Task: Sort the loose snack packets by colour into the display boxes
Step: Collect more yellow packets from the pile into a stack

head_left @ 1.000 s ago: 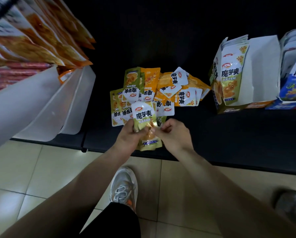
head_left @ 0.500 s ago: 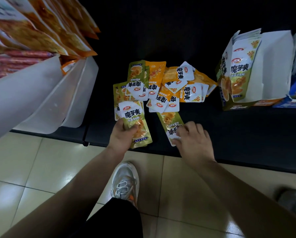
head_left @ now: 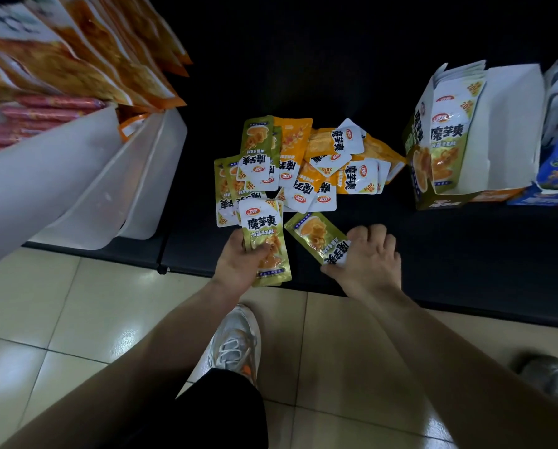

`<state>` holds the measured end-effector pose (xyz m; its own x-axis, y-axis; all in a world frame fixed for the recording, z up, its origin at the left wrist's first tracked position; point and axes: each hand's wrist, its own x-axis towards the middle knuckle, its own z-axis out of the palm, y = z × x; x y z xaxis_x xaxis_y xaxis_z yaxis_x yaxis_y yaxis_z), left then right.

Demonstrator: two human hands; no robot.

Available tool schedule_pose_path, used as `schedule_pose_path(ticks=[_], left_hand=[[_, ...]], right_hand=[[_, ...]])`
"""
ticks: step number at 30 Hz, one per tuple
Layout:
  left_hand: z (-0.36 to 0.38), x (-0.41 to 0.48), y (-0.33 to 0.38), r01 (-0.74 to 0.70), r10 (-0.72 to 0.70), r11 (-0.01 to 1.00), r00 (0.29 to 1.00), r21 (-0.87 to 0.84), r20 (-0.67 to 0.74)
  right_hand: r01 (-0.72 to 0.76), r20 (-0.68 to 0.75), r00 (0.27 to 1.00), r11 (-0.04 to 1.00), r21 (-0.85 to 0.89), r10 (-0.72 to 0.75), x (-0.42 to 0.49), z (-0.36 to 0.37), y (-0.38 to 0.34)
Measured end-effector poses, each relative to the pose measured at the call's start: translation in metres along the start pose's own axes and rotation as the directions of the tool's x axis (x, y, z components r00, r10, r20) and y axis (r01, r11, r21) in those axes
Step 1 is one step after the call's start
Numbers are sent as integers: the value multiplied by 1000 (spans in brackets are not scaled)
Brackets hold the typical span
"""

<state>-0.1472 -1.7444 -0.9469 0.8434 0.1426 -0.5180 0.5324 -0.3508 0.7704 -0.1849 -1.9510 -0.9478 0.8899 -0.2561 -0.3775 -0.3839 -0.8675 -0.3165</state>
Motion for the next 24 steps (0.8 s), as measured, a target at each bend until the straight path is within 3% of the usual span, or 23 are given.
schedule_pose_path(ticks=[2,4,7,10,12,15,20,24], left_hand=[[-2,0,1,-5,6,1000,1000,3,-9],[-4,0,2,-18,17,999,1000,-27,-19],[-10,2,3,-20,17,993,999,-115,-33],[-13,3,4,-31,23,988,999,-151,-49],[-11,0,5,-50,47,988,999,-148,-27],[-6,-7,11,-71,77,991,996,-116,40],[-17,-3,22,-120,117,980,993,-158,-29],[-12,-8,26,-75,91,959,995,-275,45]], right_hand=[[15,-7,1000,999,31,-15,1,1,2],[18,38,999,984,175,-25,3,-3,5],[58,130,983,880,471,-134,2,-16,13],[110,174,945,772,626,-276,0,-41,19],[129,223,910,749,650,-350,0,-54,16],[162,278,882,800,578,-380,6,-65,1],[225,211,896,809,543,-390,27,-73,-26],[203,125,932,773,601,-342,33,-59,-50]])
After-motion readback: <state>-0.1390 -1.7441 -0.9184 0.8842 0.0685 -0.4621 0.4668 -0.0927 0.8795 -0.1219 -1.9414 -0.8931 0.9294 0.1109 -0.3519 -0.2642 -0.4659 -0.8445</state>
